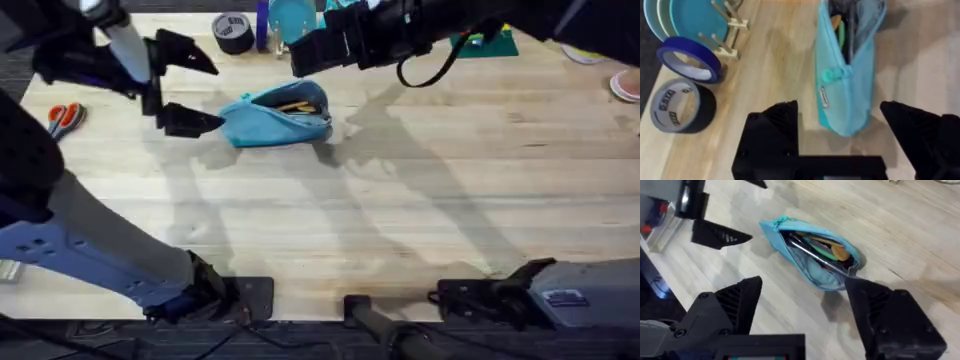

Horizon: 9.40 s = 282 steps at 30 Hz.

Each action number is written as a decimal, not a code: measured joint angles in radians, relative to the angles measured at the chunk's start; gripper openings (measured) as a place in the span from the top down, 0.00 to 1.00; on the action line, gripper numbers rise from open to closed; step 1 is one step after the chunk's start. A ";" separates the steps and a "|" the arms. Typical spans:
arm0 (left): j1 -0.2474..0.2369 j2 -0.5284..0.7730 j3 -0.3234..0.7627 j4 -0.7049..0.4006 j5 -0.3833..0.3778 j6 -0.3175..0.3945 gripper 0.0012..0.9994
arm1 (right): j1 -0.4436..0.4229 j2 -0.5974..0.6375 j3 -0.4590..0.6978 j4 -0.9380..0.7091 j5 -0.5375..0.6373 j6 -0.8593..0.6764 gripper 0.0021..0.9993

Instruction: Unzip the bag, pick up the pens from the table one at a time and place them inside, then zip the bag closed.

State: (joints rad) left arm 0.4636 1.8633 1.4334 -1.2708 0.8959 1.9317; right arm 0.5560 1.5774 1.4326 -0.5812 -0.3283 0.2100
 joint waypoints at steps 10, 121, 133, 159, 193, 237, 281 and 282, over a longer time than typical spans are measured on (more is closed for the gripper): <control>-0.072 0.019 0.000 0.086 -0.002 -0.146 0.00 | 0.000 0.000 0.000 0.000 0.000 0.000 0.00; 0.099 0.056 0.000 -0.087 -0.005 -0.103 0.00 | 0.200 0.680 0.707 -0.184 0.104 0.266 0.00; 0.099 0.056 0.000 -0.087 -0.005 -0.103 0.00 | 0.232 0.722 0.708 -0.181 0.105 0.274 0.00; 0.099 0.056 0.000 -0.087 -0.005 -0.102 0.00 | 0.241 0.768 0.712 -0.162 0.112 0.327 0.70; 0.099 0.056 0.000 -0.087 -0.005 -0.102 0.00 | 0.232 0.775 0.772 -0.206 0.107 0.268 0.97; 0.099 0.056 0.000 -0.087 -0.005 -0.102 0.00 | 0.215 0.659 0.776 -0.259 0.135 0.182 0.97; 0.099 0.056 0.000 -0.087 -0.005 -0.102 0.00 | 0.182 0.520 0.807 -0.338 0.126 0.185 0.00; 0.099 0.056 0.000 -0.087 -0.005 -0.102 0.00 | 0.182 0.520 0.807 -0.349 0.129 0.192 0.00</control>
State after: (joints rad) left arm 0.5629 1.9198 1.4330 -1.3575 0.8909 1.8294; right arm 0.7380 2.0975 2.2398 -0.9307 -0.1997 0.4019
